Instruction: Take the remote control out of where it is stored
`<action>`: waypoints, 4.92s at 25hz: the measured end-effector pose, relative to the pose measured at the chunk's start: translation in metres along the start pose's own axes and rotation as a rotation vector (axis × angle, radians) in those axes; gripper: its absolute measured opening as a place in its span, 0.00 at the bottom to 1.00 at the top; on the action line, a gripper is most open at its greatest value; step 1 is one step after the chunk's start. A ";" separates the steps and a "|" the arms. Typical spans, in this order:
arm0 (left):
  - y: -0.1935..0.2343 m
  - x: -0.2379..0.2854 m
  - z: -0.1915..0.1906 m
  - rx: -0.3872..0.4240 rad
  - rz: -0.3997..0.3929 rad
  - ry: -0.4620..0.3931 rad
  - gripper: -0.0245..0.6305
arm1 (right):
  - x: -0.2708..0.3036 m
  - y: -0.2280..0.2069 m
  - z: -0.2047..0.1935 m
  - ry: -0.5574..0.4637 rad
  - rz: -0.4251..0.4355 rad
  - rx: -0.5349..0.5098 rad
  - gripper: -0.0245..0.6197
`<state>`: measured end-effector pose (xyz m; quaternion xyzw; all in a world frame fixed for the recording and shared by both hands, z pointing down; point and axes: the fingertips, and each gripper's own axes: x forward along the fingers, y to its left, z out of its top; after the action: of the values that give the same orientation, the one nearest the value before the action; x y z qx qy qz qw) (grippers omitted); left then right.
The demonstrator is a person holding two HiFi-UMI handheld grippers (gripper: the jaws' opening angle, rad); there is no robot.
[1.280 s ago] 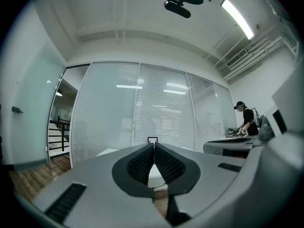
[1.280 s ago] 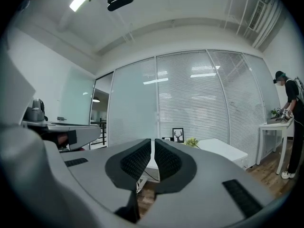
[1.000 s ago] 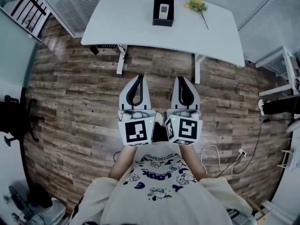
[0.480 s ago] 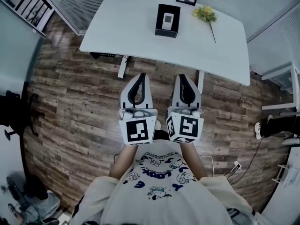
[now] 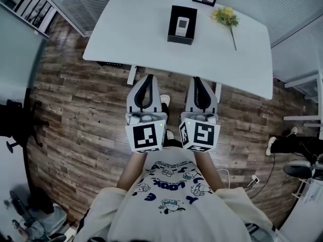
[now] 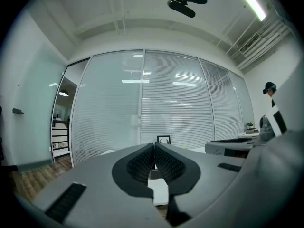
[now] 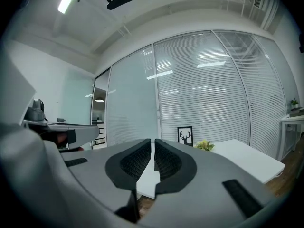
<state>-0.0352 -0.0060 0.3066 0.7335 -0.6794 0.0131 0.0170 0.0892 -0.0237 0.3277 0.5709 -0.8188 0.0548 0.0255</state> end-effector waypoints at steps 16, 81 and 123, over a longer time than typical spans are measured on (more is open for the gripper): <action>0.002 0.132 -0.001 -0.027 -0.095 -0.012 0.07 | 0.108 -0.038 0.005 0.011 -0.070 -0.006 0.10; -0.039 0.381 -0.142 0.023 -0.787 0.434 0.31 | 0.325 -0.128 -0.071 0.248 -0.234 0.043 0.10; -0.055 0.372 -0.154 0.153 -1.030 0.569 0.16 | 0.329 -0.145 -0.082 0.268 -0.239 0.065 0.10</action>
<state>0.0488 -0.3661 0.4762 0.9355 -0.2016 0.2484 0.1499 0.1088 -0.3705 0.4521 0.6524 -0.7320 0.1535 0.1223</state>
